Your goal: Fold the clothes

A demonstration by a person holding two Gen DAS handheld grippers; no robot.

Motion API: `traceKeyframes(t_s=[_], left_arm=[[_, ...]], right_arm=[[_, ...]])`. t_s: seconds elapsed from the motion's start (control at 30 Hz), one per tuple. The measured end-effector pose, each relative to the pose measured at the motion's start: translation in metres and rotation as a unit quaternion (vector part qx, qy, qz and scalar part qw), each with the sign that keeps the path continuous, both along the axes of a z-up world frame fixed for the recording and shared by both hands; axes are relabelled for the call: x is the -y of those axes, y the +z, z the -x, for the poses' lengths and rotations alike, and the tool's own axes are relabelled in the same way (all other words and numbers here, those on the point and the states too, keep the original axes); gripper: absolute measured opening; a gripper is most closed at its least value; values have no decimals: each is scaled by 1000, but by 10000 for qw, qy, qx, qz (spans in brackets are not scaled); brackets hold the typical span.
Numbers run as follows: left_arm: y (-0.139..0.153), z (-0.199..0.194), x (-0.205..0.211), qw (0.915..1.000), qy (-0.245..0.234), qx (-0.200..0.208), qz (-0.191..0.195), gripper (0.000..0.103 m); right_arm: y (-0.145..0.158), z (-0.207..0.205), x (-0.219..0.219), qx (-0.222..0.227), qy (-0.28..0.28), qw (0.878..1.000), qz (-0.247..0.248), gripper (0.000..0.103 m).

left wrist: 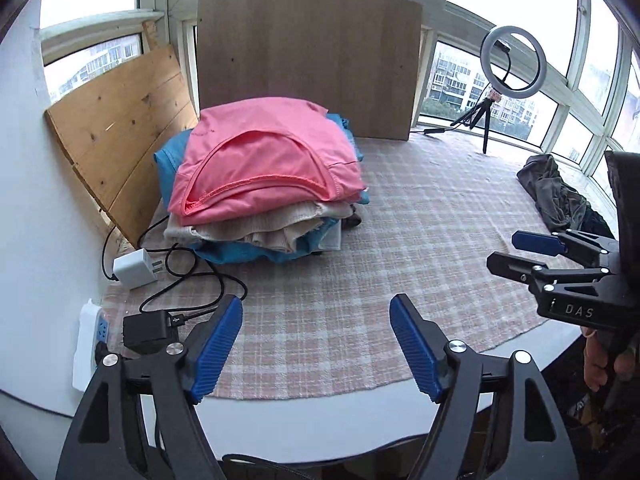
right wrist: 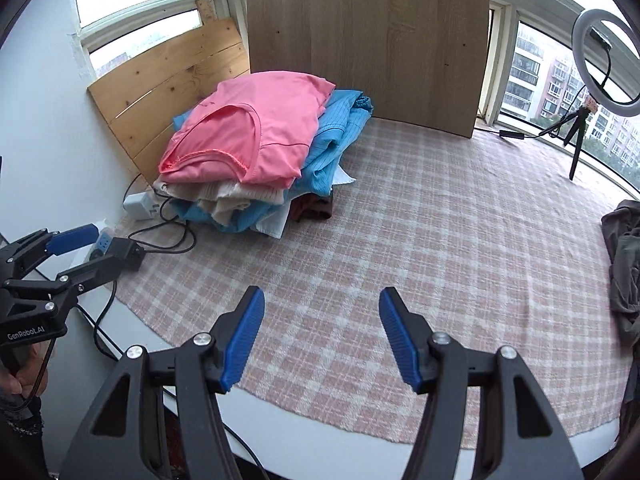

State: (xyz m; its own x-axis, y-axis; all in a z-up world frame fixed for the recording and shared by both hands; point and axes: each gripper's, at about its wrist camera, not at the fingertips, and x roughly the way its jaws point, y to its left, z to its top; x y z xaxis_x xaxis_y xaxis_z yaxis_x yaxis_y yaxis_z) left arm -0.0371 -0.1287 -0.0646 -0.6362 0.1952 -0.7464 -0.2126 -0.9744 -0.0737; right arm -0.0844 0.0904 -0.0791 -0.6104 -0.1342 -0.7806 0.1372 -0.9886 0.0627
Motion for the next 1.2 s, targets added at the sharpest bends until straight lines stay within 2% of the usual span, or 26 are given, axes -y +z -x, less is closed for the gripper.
traceKeyframes(t_s=[0.2, 0.37, 0.5, 0.67, 0.8, 1.07, 1.2], left_arm=[[15, -45, -30, 9998, 197, 58, -79, 77], [4, -73, -44, 9978, 469, 340, -332, 77], [-6, -91, -53, 9968, 590, 444, -290, 77], [-9, -105, -58, 9959, 694, 534, -239, 77], [-4, -112, -61, 9948, 862, 520, -181, 77], [8, -122, -64, 9946, 967, 340, -129, 77], [7, -122, -64, 9940, 1017, 394, -128, 77]], right_arm=[[12, -50, -28, -172, 48, 9998, 29, 59], [13, -87, -43, -317, 300, 9989, 151, 59], [6, -106, -51, -319, 337, 9989, 88, 59], [0, -121, -59, -183, 443, 9987, 193, 59], [0, -132, -63, -246, 469, 9985, 151, 59], [-4, -136, -76, -175, 468, 9984, 262, 59], [-3, -135, -80, -188, 446, 9984, 282, 59]])
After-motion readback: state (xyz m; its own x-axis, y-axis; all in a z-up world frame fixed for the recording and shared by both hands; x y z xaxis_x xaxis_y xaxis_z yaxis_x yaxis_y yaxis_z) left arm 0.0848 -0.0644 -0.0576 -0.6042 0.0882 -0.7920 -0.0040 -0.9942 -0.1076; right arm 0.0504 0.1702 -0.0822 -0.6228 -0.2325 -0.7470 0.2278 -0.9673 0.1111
